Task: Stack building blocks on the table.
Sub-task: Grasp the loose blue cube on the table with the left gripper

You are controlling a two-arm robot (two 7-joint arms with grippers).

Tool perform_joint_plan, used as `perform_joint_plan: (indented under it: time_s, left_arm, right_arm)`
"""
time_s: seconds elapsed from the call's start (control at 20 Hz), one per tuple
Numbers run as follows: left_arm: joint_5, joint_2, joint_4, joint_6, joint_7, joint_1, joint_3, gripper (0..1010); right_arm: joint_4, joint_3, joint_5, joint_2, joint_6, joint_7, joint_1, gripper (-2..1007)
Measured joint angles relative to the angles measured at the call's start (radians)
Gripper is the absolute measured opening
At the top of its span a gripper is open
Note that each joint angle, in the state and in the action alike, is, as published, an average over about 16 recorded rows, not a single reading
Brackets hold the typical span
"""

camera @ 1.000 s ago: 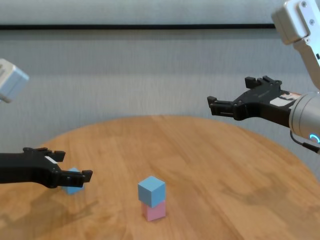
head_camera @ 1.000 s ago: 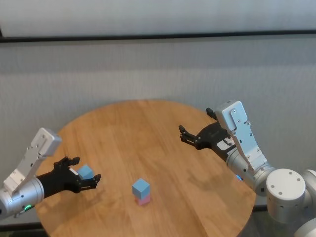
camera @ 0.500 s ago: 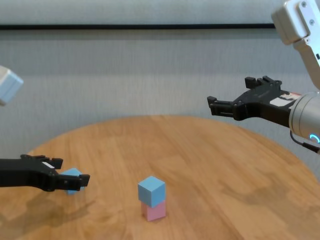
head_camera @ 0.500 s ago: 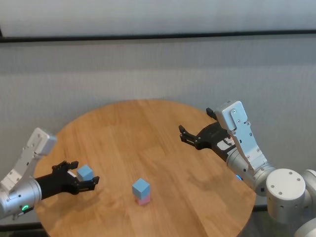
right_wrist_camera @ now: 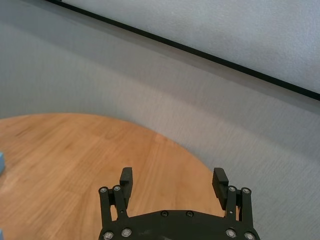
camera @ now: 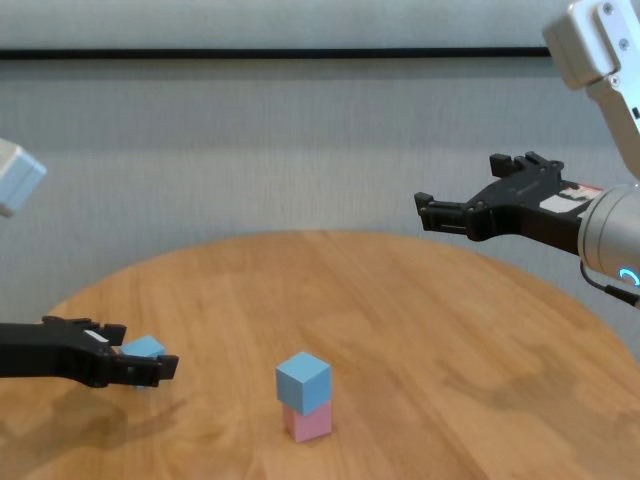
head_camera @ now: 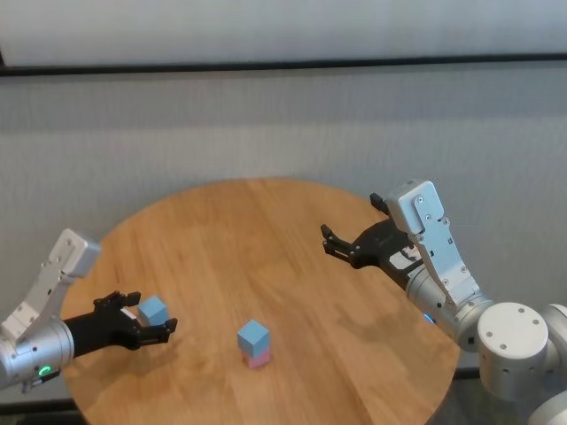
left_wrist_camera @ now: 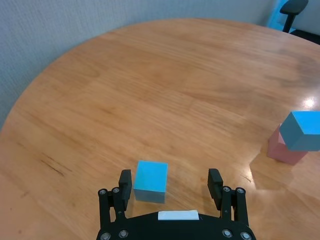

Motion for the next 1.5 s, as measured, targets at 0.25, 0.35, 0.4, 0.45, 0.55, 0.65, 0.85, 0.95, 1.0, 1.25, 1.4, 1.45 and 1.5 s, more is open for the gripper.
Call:
perform_joint_plan:
  time_s: [0.25, 0.35, 0.4, 0.45, 0.55, 0.65, 0.85, 0.95, 1.0, 1.25, 1.4, 1.45, 1.5]
  left_arm:
    - [0.008, -0.005, 0.041, -0.007, -0.01, -0.028, 0.015, 999]
    - [0.011, -0.007, 0.056, -0.008, -0.013, -0.04, 0.02, 999]
    - [0.013, -0.009, 0.063, -0.008, -0.014, -0.046, 0.022, 999]
    - [0.015, -0.01, 0.069, -0.007, -0.015, -0.051, 0.024, 999]
    - [0.018, -0.012, 0.079, -0.005, -0.016, -0.061, 0.027, 999]
    - [0.022, -0.014, 0.088, -0.002, -0.017, -0.071, 0.03, 999]
    - [0.026, -0.018, 0.101, 0.008, -0.019, -0.087, 0.034, 999]
    - [0.027, -0.02, 0.106, 0.015, -0.022, -0.094, 0.035, 999]
    - [0.027, -0.02, 0.107, 0.018, -0.024, -0.098, 0.036, 999]
    - [0.026, -0.023, 0.118, 0.037, -0.037, -0.115, 0.042, 999]
    - [0.025, -0.023, 0.124, 0.049, -0.047, -0.124, 0.048, 999]
    - [0.025, -0.023, 0.126, 0.054, -0.051, -0.127, 0.051, 999]
    - [0.025, -0.022, 0.127, 0.06, -0.054, -0.13, 0.053, 999]
  right_arm:
    - [0.0, 0.0, 0.0, 0.0, 0.0, 0.0, 0.0, 1005]
    - [0.0, 0.0, 0.0, 0.0, 0.0, 0.0, 0.0, 1005]
    - [0.0, 0.0, 0.0, 0.0, 0.0, 0.0, 0.0, 1005]
    - [0.0, 0.0, 0.0, 0.0, 0.0, 0.0, 0.0, 1005]
    - [0.0, 0.0, 0.0, 0.0, 0.0, 0.0, 0.0, 1004]
    - [0.0, 0.0, 0.0, 0.0, 0.0, 0.0, 0.0, 1005]
    - [0.0, 0.0, 0.0, 0.0, 0.0, 0.0, 0.0, 1005]
    - [0.0, 0.0, 0.0, 0.0, 0.0, 0.0, 0.0, 1004]
    - [0.0, 0.0, 0.0, 0.0, 0.0, 0.0, 0.0, 1004]
    - [0.0, 0.0, 0.0, 0.0, 0.0, 0.0, 0.0, 1004]
    - [0.0, 0.0, 0.0, 0.0, 0.0, 0.0, 0.0, 1004]
    - [0.0, 0.0, 0.0, 0.0, 0.0, 0.0, 0.0, 1004]
    - [0.0, 0.0, 0.0, 0.0, 0.0, 0.0, 0.0, 1004]
